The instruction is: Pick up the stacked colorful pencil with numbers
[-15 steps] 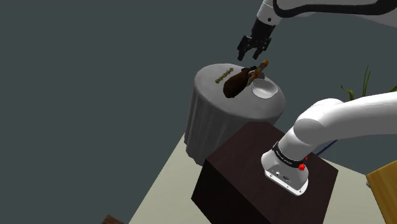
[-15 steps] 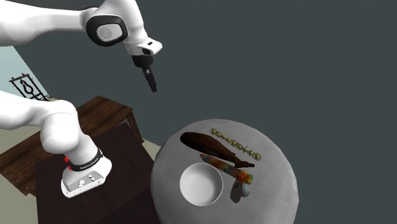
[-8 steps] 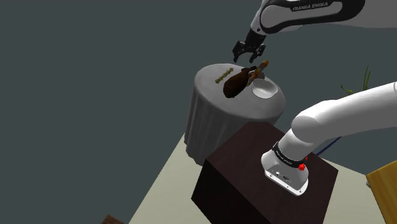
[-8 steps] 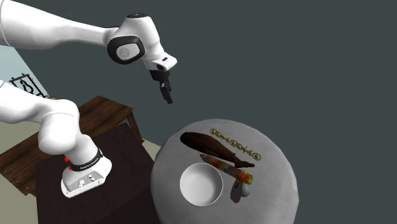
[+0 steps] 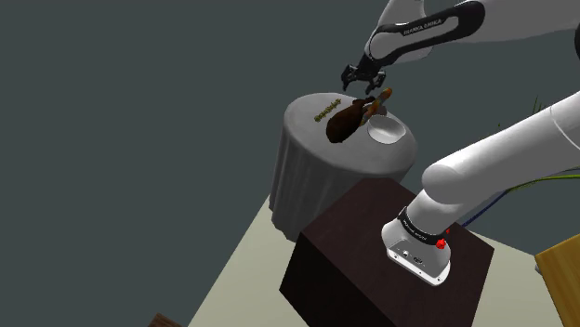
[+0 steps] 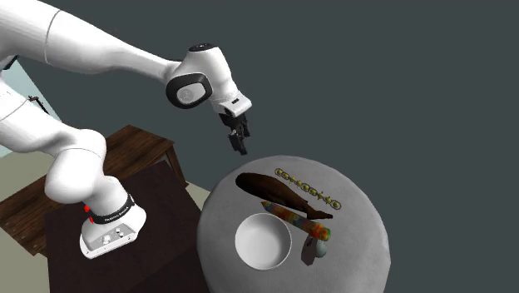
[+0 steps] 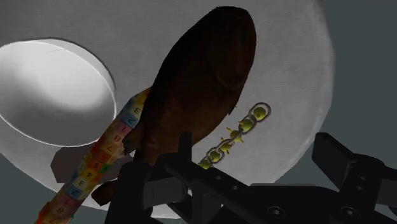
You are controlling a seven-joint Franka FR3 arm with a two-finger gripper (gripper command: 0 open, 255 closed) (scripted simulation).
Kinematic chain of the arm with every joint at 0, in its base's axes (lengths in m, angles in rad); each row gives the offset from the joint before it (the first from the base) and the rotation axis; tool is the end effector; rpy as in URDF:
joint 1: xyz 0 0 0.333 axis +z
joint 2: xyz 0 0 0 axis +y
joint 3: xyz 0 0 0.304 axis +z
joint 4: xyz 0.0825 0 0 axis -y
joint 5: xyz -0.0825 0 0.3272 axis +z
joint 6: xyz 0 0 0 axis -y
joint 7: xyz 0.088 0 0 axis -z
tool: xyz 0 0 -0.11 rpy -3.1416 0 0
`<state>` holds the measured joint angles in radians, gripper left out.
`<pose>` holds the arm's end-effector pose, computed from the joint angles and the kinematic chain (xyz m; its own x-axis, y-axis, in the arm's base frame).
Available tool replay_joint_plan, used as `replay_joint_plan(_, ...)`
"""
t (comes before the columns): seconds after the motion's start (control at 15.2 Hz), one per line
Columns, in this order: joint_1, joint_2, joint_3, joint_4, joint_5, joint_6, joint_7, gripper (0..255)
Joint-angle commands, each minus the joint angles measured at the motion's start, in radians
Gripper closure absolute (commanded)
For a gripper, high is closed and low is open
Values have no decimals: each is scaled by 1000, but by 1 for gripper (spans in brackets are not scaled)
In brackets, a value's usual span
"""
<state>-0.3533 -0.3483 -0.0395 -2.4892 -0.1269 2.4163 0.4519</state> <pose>0.3767 -0.1578 0.4578 0.6916 -0.6651 0.2817 -0.6857 -0.7271 -0.0332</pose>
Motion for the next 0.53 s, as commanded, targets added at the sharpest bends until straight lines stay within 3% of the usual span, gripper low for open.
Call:
replay_joint_plan(0.0,-34,50,-8,7,-23,65,45,0)
replay_joint_plan(0.46,-143,226,-36,62,-120,250,230,0)
